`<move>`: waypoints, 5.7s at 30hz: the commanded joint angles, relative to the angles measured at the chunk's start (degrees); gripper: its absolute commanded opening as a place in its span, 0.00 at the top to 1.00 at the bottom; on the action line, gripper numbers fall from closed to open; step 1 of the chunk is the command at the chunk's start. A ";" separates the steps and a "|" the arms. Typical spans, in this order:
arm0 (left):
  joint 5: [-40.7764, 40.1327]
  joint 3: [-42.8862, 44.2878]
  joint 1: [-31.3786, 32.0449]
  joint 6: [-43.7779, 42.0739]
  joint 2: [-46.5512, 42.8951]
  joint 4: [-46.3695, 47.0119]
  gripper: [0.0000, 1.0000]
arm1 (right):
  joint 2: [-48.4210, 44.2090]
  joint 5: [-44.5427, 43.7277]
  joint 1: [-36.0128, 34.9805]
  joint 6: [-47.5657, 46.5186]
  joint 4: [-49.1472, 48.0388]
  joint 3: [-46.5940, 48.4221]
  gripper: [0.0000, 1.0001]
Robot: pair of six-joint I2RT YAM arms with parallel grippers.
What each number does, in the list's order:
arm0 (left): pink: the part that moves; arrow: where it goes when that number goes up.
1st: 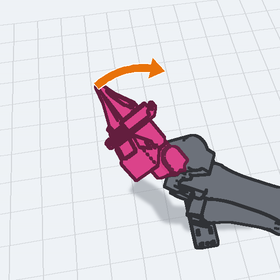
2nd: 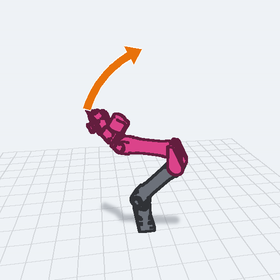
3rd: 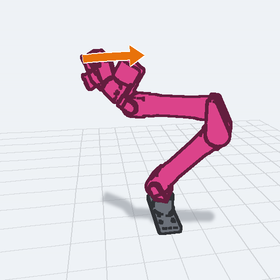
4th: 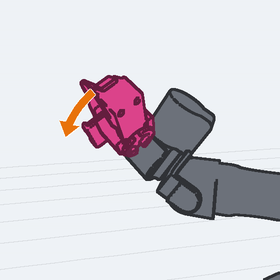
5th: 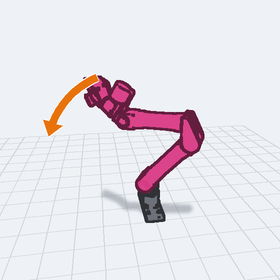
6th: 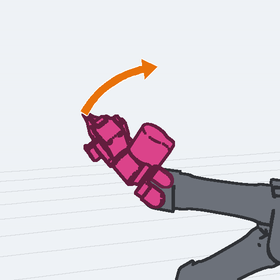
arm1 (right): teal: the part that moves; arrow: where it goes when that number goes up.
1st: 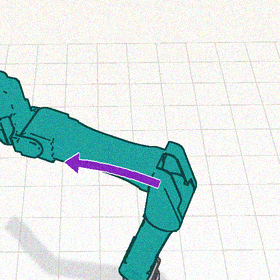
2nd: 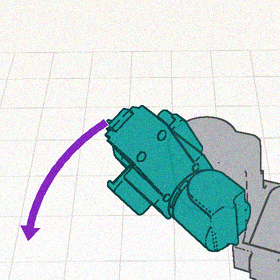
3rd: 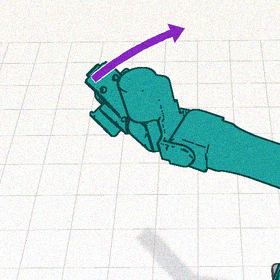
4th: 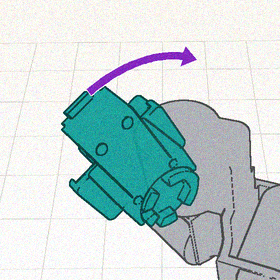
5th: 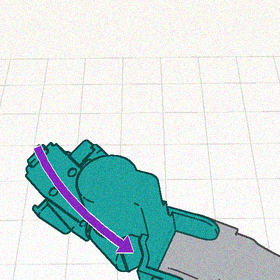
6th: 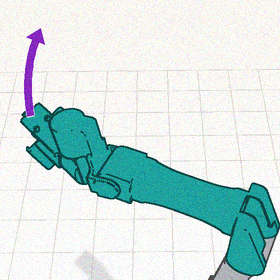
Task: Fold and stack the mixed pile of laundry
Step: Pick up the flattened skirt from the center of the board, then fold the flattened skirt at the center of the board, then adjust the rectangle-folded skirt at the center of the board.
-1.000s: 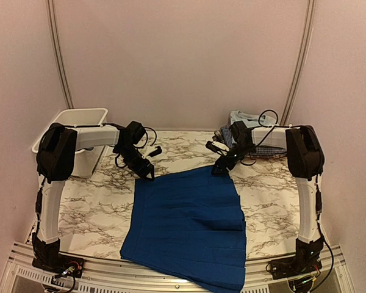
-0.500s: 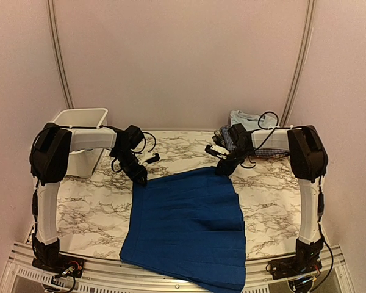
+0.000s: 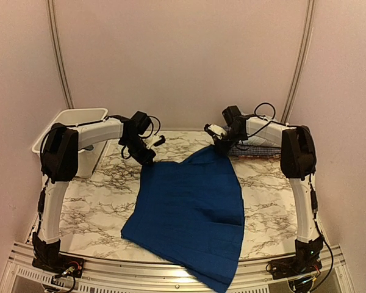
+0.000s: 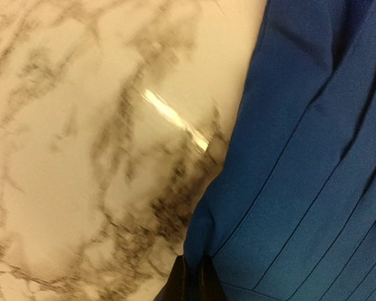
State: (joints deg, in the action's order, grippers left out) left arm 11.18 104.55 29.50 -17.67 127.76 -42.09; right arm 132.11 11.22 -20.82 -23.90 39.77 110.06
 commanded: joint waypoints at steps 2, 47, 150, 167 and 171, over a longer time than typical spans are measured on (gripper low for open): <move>-12.57 16.88 -2.55 5.31 6.79 0.98 1.00 | 3.38 -6.88 3.23 5.52 -2.03 16.48 1.00; -14.57 -29.48 6.89 11.54 -20.89 20.38 1.00 | -21.05 2.15 -4.12 14.04 -2.42 -24.14 1.00; -6.95 -41.47 13.21 4.02 -30.15 11.60 0.87 | -33.26 -10.91 -26.75 15.11 8.98 -42.07 0.97; 0.81 -37.07 14.43 5.76 -32.84 10.00 1.00 | -45.95 -30.54 -21.55 17.51 11.89 -38.43 1.00; 0.09 -40.45 15.53 5.48 -31.55 10.03 1.00 | -43.79 -22.63 -22.53 16.86 12.17 -42.44 1.00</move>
State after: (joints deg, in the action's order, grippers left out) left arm 10.50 66.94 44.10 -12.58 95.92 -30.11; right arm 85.89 -15.18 -42.78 -7.16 50.41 70.91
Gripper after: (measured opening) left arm 0.009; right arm 0.004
